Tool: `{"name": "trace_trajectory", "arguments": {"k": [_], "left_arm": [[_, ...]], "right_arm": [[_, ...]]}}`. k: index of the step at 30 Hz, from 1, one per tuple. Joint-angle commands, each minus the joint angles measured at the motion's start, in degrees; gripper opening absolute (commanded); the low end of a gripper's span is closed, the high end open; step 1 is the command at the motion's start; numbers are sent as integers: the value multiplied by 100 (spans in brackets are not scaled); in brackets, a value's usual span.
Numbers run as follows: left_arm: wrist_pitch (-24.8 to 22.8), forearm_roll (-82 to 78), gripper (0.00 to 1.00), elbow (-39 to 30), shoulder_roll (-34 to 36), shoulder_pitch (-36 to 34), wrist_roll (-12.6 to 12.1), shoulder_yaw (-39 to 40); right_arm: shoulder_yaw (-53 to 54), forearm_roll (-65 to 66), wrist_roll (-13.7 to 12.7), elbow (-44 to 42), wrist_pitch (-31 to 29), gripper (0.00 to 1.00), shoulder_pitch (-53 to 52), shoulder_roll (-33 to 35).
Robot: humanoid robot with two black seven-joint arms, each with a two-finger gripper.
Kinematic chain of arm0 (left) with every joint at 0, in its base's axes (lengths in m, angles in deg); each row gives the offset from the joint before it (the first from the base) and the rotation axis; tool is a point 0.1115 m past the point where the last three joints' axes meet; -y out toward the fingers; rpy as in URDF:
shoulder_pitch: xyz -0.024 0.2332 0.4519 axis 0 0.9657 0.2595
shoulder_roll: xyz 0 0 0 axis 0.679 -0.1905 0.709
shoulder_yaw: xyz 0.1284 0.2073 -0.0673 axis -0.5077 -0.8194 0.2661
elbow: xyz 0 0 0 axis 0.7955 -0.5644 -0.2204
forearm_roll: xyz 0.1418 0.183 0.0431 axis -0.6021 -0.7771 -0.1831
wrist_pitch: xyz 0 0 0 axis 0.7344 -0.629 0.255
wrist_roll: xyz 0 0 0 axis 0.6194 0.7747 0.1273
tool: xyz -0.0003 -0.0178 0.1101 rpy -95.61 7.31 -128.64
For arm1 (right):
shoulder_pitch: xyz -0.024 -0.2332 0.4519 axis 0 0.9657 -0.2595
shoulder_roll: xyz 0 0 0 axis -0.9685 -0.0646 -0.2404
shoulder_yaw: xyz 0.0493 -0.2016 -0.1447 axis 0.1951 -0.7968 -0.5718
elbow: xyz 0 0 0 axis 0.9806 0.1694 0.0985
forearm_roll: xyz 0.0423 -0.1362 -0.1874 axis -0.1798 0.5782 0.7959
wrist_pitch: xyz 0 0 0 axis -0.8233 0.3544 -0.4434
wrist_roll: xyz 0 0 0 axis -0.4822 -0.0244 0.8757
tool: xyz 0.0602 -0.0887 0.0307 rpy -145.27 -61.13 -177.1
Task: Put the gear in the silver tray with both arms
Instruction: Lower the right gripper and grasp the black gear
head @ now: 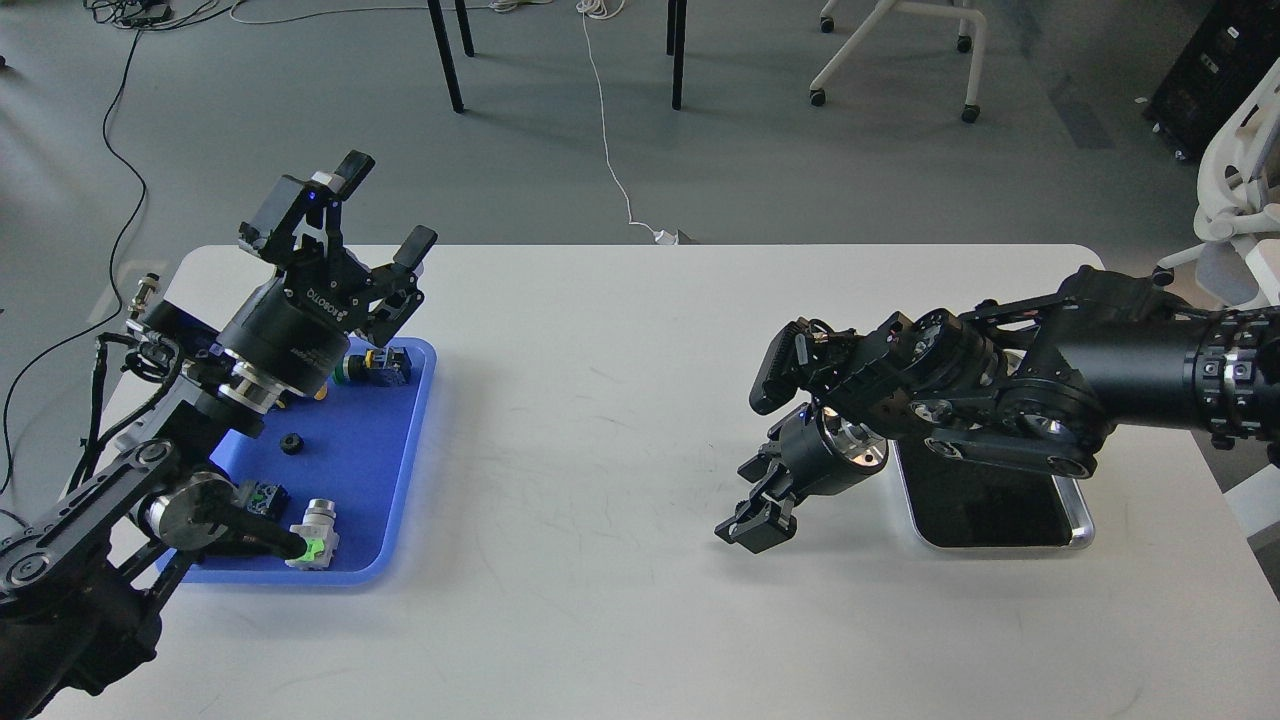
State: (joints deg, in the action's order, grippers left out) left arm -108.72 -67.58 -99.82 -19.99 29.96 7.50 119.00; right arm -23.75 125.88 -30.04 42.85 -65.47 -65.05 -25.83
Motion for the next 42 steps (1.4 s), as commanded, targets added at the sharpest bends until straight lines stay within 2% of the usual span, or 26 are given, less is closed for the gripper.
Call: {"name": "trace_trajectory", "arguments": {"k": [1, 4, 14, 17, 19, 27, 32, 42], "left_arm": [[1, 5, 98, -65, 19, 31, 0, 63], [-8, 5, 98, -74, 28, 31, 0, 63], [-8, 5, 98, -74, 28, 75, 0, 106], [-8, 5, 98, -74, 19, 75, 0, 106], [-8, 5, 98, -74, 19, 75, 0, 106], [-8, 5, 98, -74, 19, 75, 0, 115], [1, 5, 98, -74, 11, 75, 0, 106], [-8, 5, 98, -74, 11, 75, 0, 115]], "right_arm": [[-82, -9, 1, -103, 74, 69, 10, -175], [-118, 0, 1, -155, 74, 64, 10, -228], [-276, 0, 1, -199, 74, 63, 10, -246], [-285, -9, 1, -199, 74, 60, 10, -246], [-285, -9, 1, -199, 74, 55, 10, -255], [-285, 0, 1, -208, 65, 26, 1, -299], [-337, -9, 1, -208, 74, 20, 1, -299], [-346, -9, 1, -208, 65, 17, -17, -290]]}}
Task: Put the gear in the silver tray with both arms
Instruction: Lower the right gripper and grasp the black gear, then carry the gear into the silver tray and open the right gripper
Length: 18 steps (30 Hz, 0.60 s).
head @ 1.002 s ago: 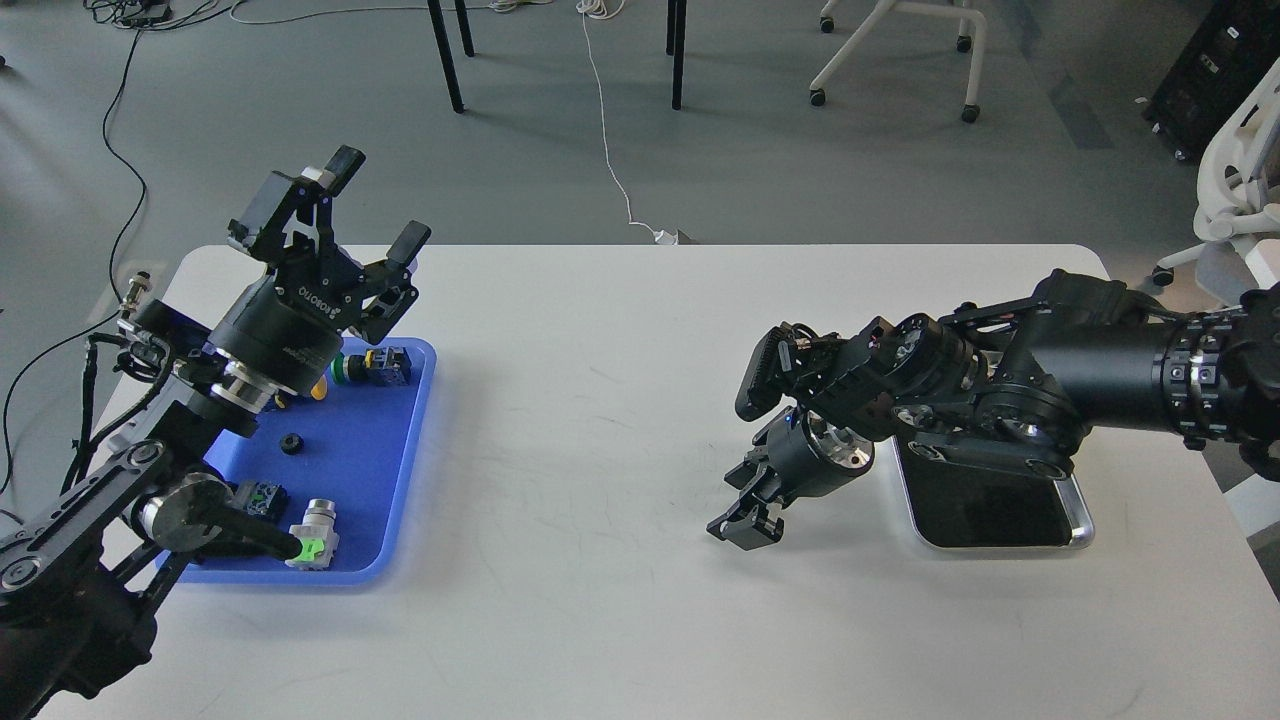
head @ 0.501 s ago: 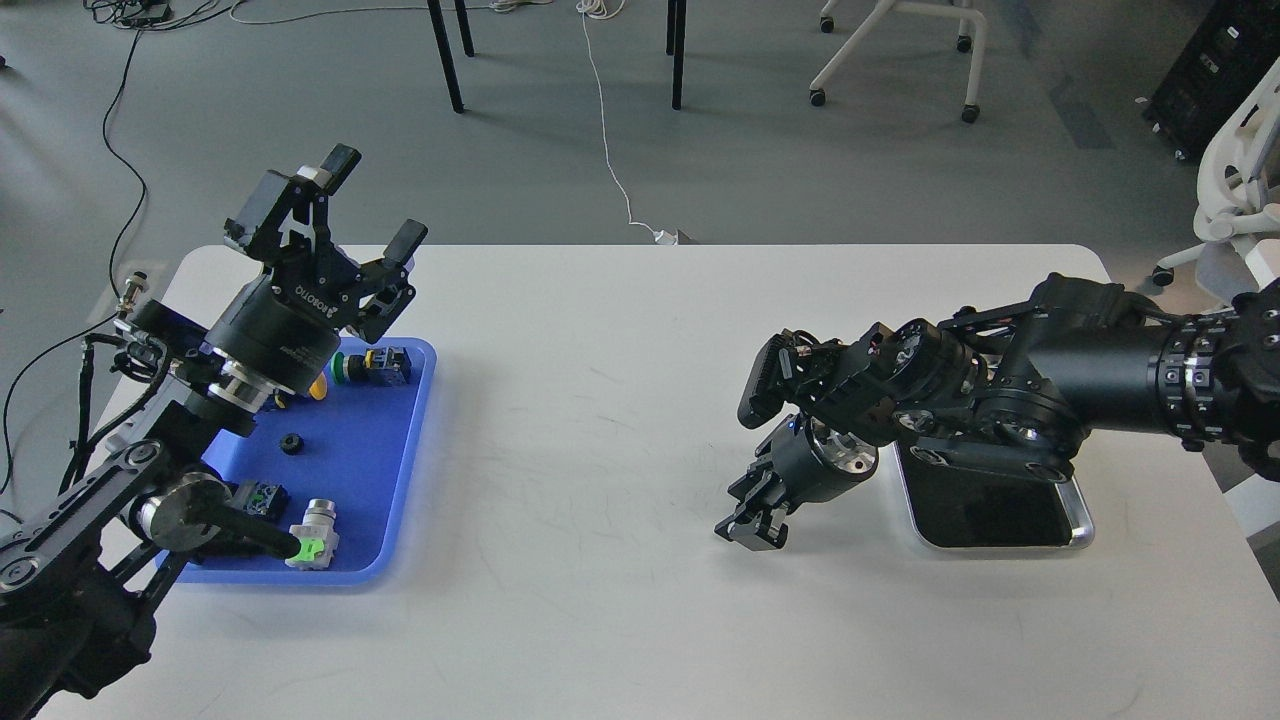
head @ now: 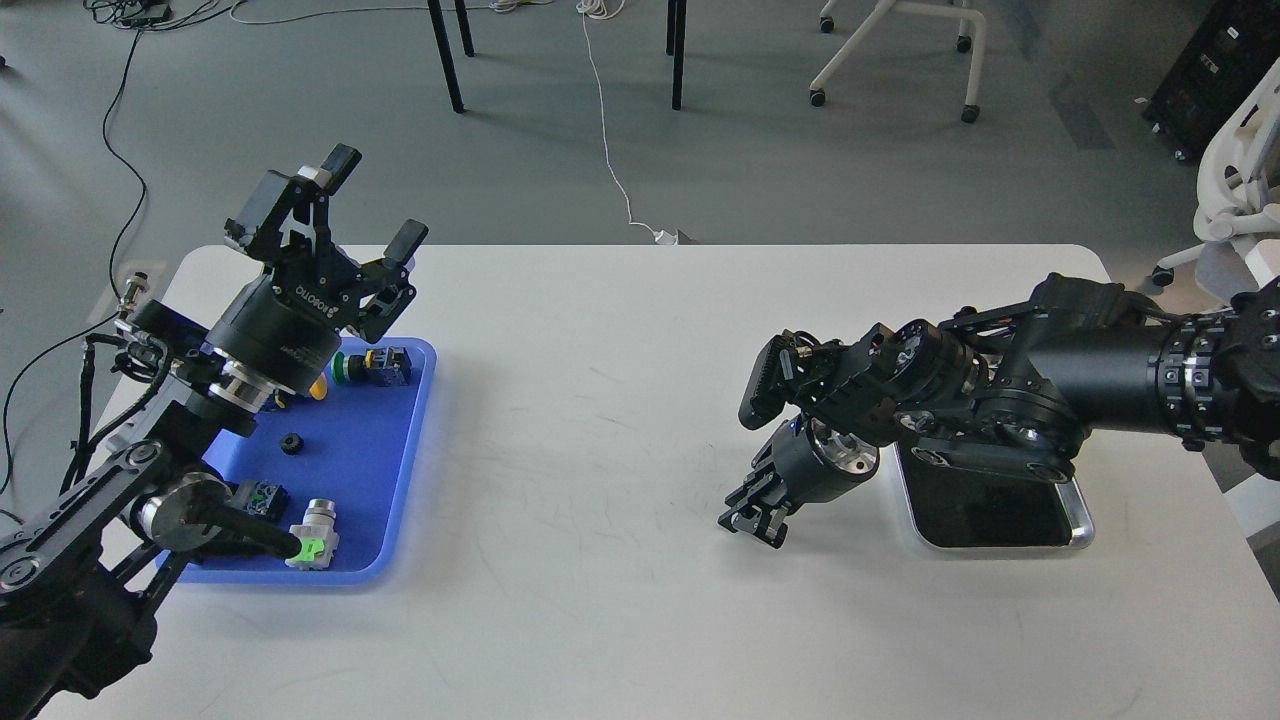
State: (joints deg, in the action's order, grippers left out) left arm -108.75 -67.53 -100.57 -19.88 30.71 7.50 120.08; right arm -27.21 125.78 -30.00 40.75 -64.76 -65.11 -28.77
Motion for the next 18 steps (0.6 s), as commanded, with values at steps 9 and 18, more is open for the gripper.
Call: {"name": "trace_trajectory", "arguments": {"k": [9, 18], "left_arm": [[-4, 0, 98, 0, 0, 0, 0, 33], [-4, 0, 98, 0, -9, 0, 0, 33]], "right_arm": [[26, -34, -3, -16, -5, 14, -90, 13], [88, -87, -3, -43, -5, 14, -660, 267]]}}
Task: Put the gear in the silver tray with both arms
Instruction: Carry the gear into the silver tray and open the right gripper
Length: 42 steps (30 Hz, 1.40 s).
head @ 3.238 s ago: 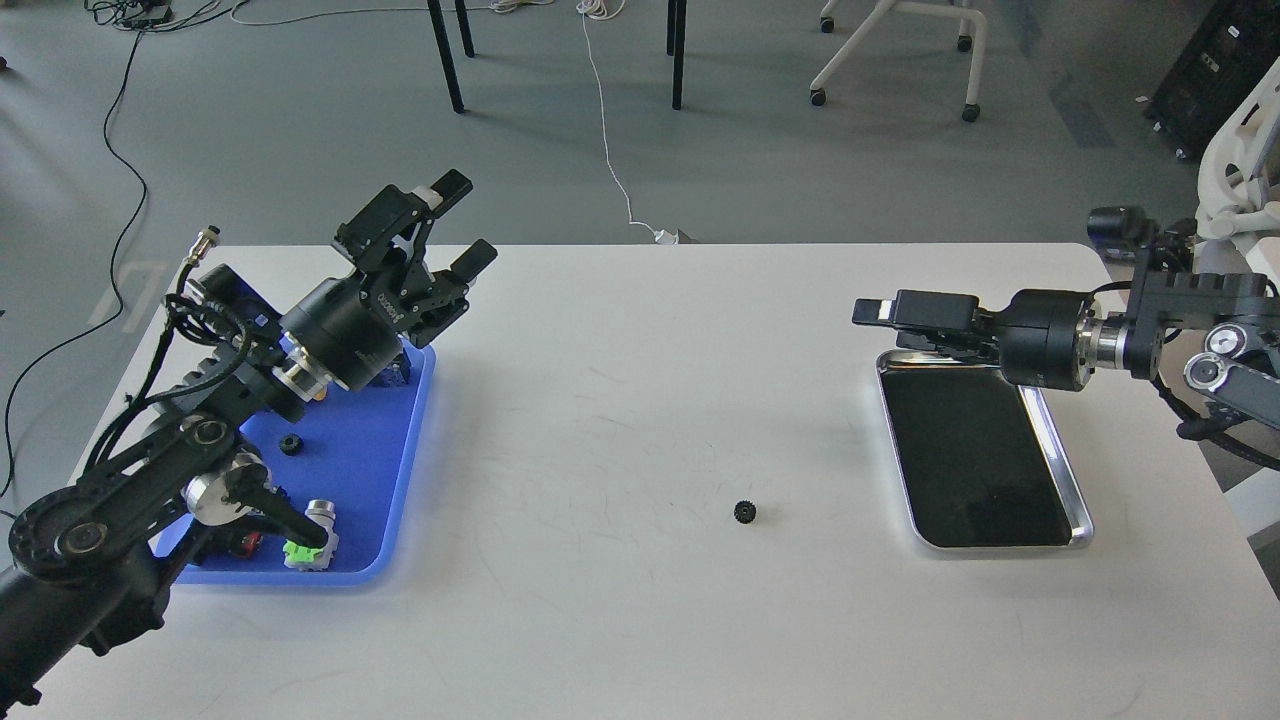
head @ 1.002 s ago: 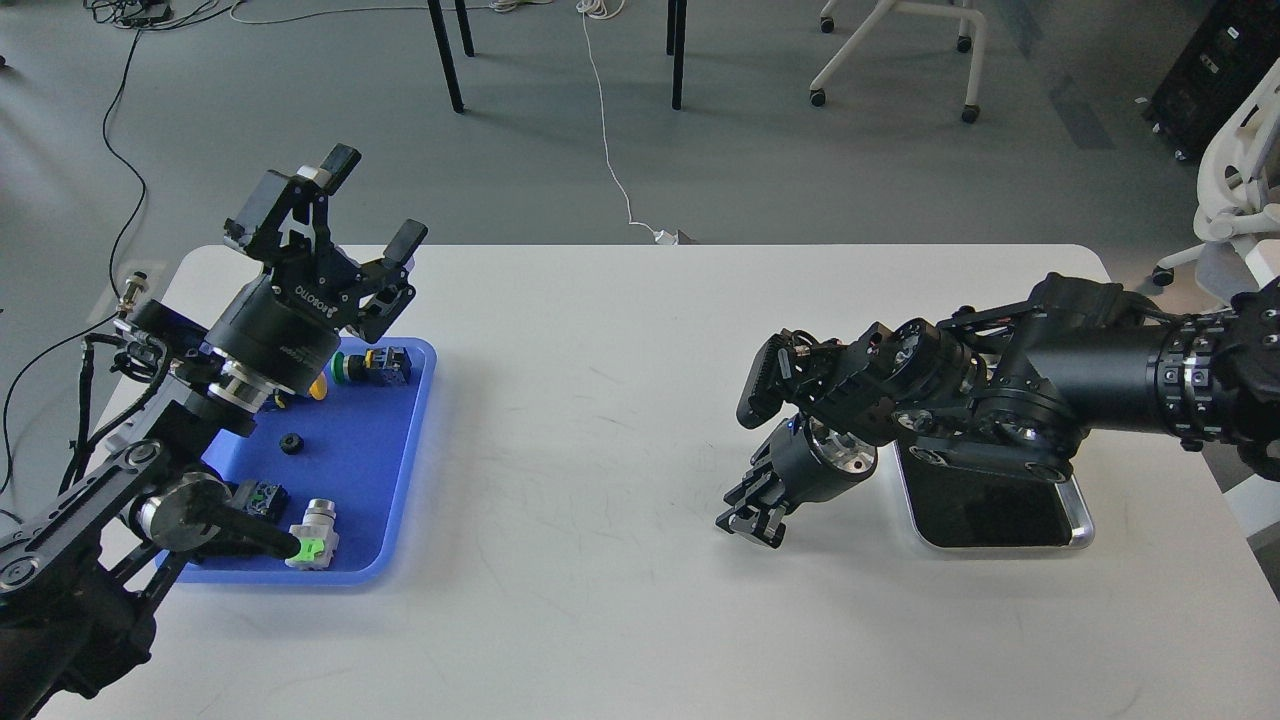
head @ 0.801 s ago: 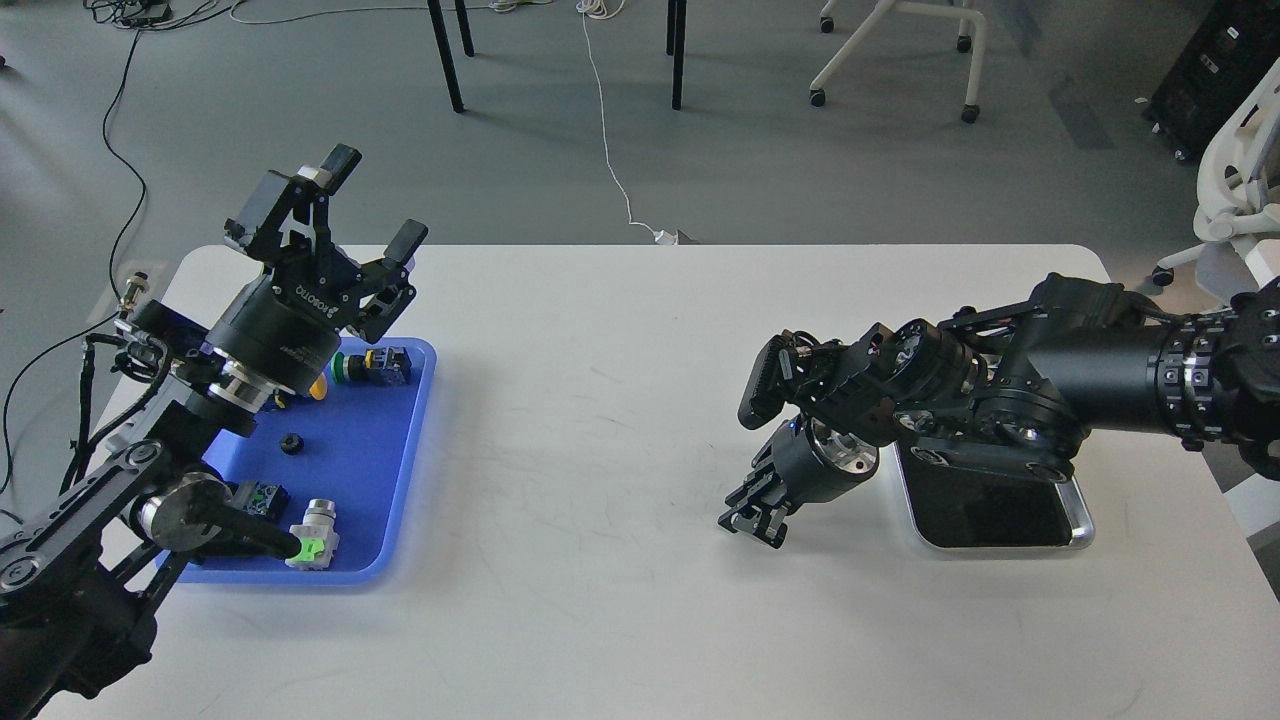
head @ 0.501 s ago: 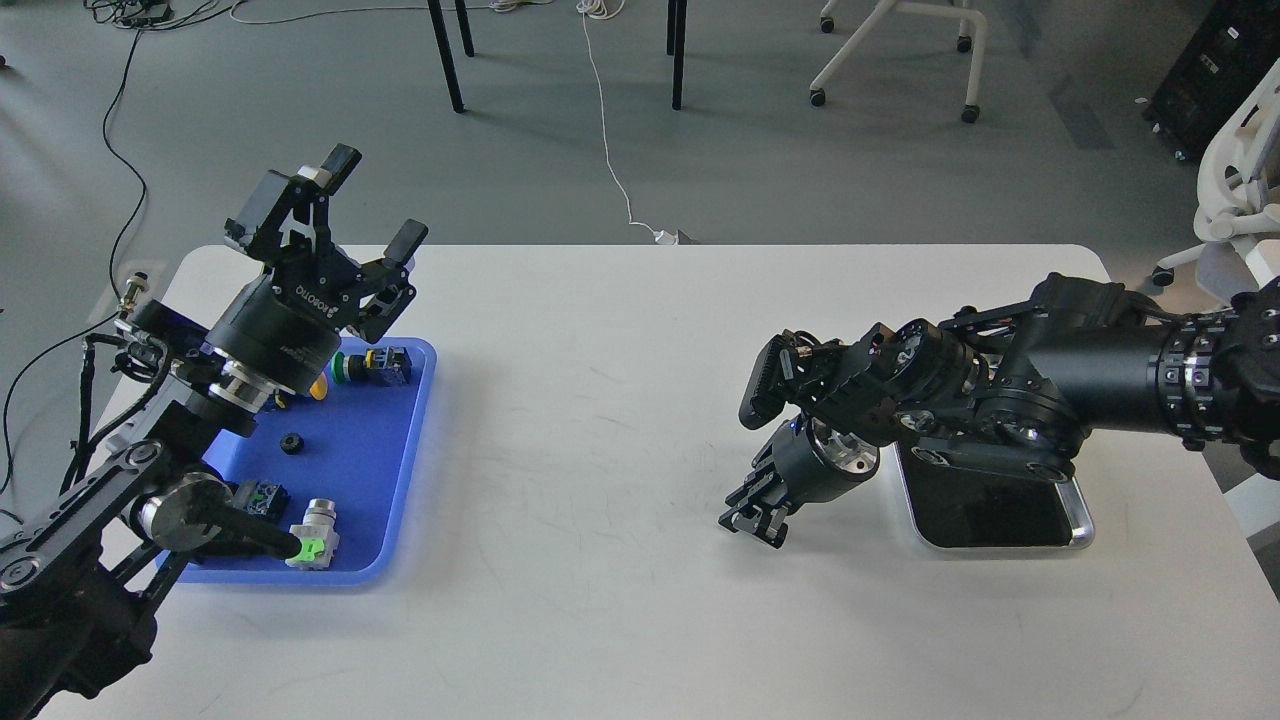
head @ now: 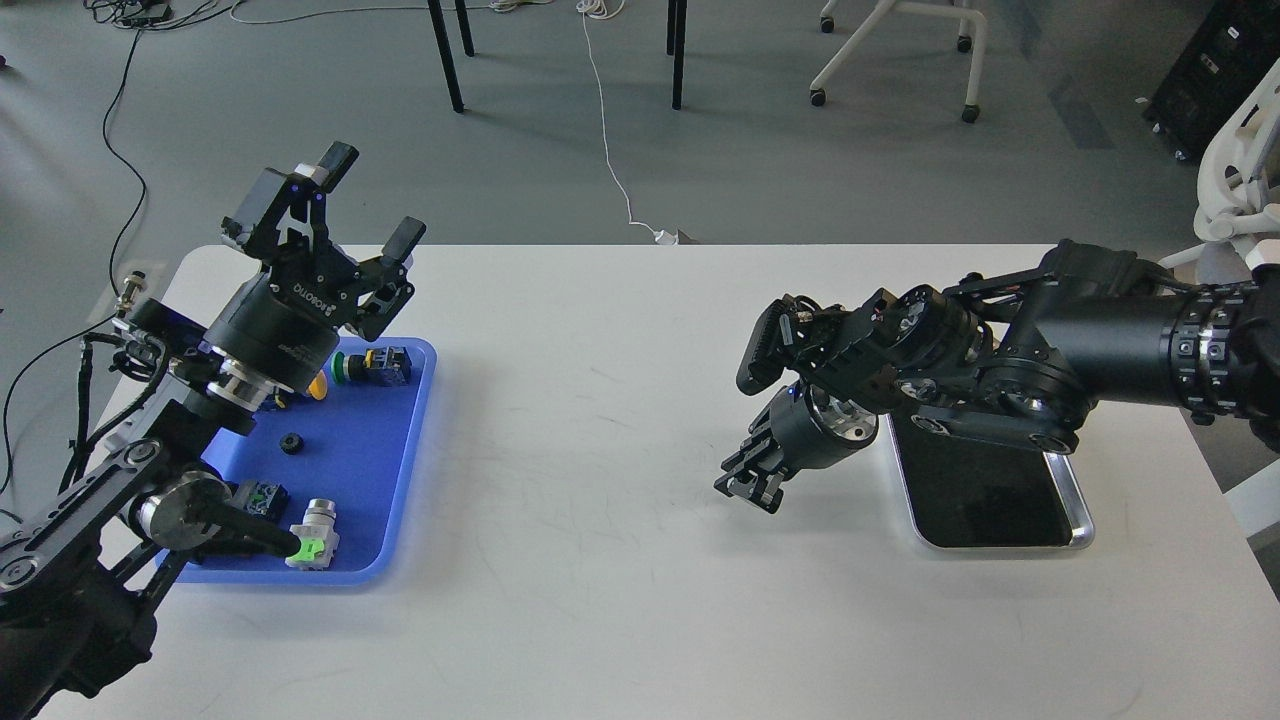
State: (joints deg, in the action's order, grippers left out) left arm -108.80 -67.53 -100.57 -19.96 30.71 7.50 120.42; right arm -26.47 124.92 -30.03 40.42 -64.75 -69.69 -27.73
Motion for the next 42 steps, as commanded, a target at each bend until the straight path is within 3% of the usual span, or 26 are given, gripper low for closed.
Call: {"name": "trace_trajectory", "arguments": {"k": [1, 7, 15, 30, 32, 34, 36, 42], "left_arm": [[0, 0, 98, 0, -1, 0, 0, 0], [-9, 0, 98, 0, -18, 0, 0, 0], [0, 0, 98, 0, -88, -18, 0, -18], [0, -9, 98, 0, -97, -9, 0, -26], [0, -9, 98, 0, -97, -9, 0, -26], [0, -9, 98, 0, -88, -9, 0, -26], [0, -9, 98, 0, -80, -9, 0, -26], [0, -9, 98, 0, -44, -18, 0, -26]], "right_arm": [[23, -1, 0, -18, -6, 14, -281, 285], [15, -1, 0, -430, -33, 14, -388, 1076], [-29, -1, 0, -765, -15, 14, 209, 1894], [23, -1, 0, -1539, 240, 19, 1168, 1728], [41, -1, 0, -1539, 240, 27, 1168, 1728], [58, -10, 0, -1521, 240, 54, 1168, 1737], [102, -27, 0, -1504, 240, 70, 1168, 1789], [541, -360, 0, -1276, 231, 94, 1071, 2079]]}}
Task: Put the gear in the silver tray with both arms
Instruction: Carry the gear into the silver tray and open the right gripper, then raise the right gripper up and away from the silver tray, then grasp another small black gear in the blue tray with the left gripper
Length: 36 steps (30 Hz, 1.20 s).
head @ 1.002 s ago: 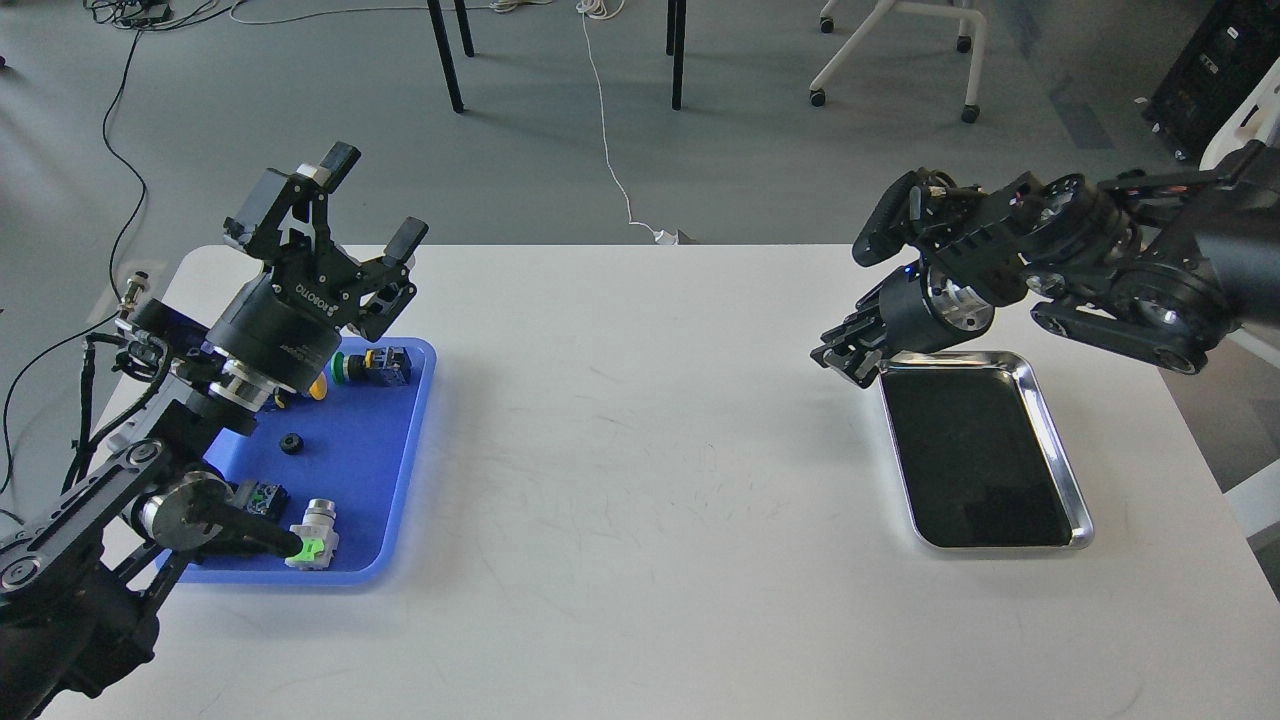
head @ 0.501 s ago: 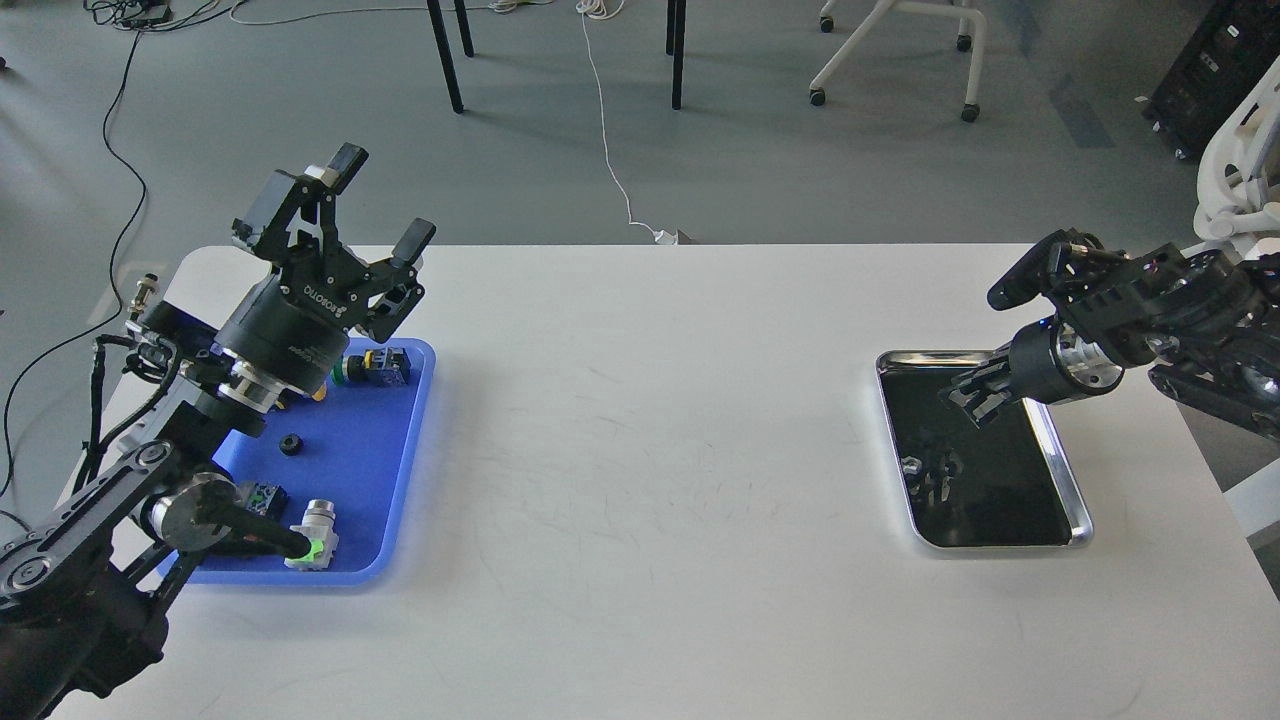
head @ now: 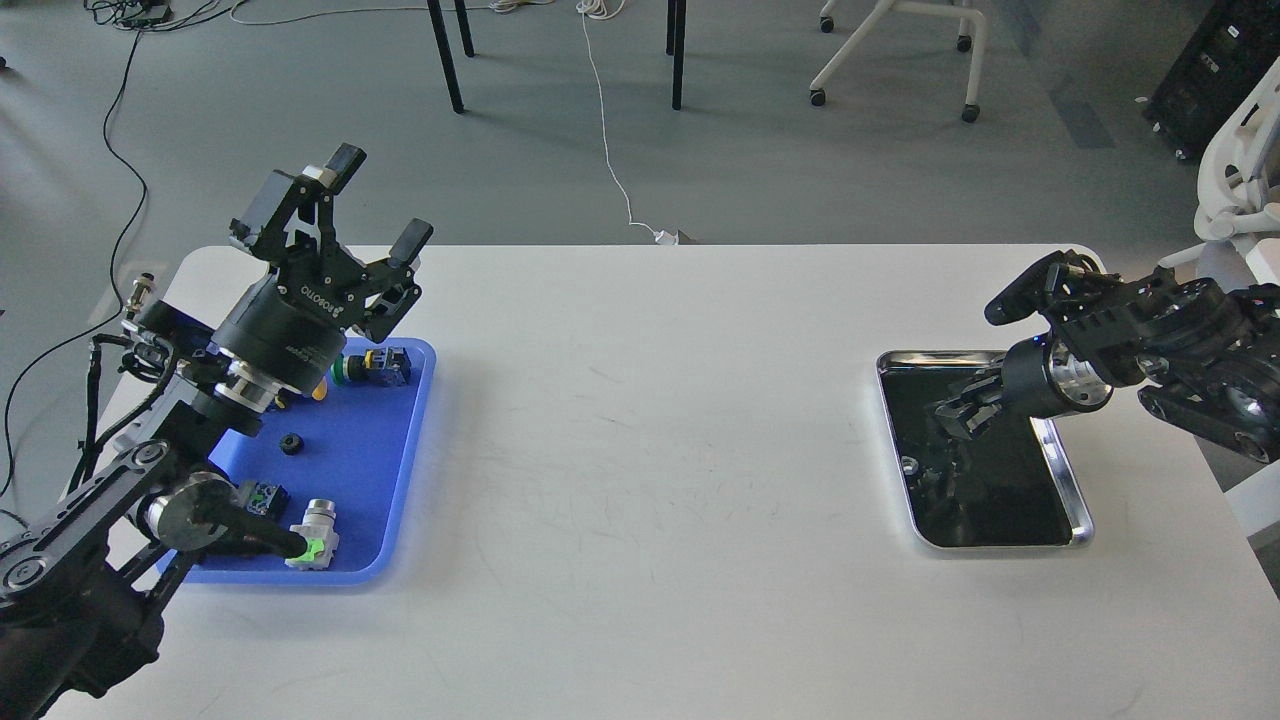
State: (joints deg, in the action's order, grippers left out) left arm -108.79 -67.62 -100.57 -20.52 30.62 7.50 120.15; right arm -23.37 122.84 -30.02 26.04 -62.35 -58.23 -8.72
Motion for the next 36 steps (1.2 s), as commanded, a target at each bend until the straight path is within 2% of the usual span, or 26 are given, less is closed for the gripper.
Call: {"name": "trace_trajectory", "arguments": {"k": [1, 3, 7, 14, 17, 19, 23, 29, 36], "left_arm": [[0, 0, 98, 0, 20, -9, 0, 0], [0, 0, 98, 0, 20, -9, 0, 0], [17, -79, 98, 0, 142, -9, 0, -70], [-26, -841, 98, -175, 713, -18, 0, -211], [-377, -1912, 98, -237, 1187, -61, 0, -395], [-585, -2721, 98, -237, 1512, -105, 0, -422], [-585, -4557, 98, -237, 2057, -237, 0, -483], [-511, -6896, 98, -150, 2814, -596, 0, -1317], [-9, -8024, 98, 676, 2622, -1247, 0, -2415]], "right_arm": [[370, -240, -1, 293, -9, 94, -109, 274], [556, -373, -1, 417, -18, 95, -145, 398], [1495, -1529, -1, 488, -10, 96, 12, 609], [2971, -4501, -1, 505, -36, 97, 1303, 504], [3613, -5310, -1, 628, -53, 97, 1971, 346], [4061, -5619, -1, 681, -88, 97, 2358, 302], [4730, -5979, -1, 681, -307, 97, 2904, 214], [5118, -6464, -1, 681, -625, 97, 3186, 205], [5127, -6464, -1, 681, -633, 97, 3186, 205]]}}
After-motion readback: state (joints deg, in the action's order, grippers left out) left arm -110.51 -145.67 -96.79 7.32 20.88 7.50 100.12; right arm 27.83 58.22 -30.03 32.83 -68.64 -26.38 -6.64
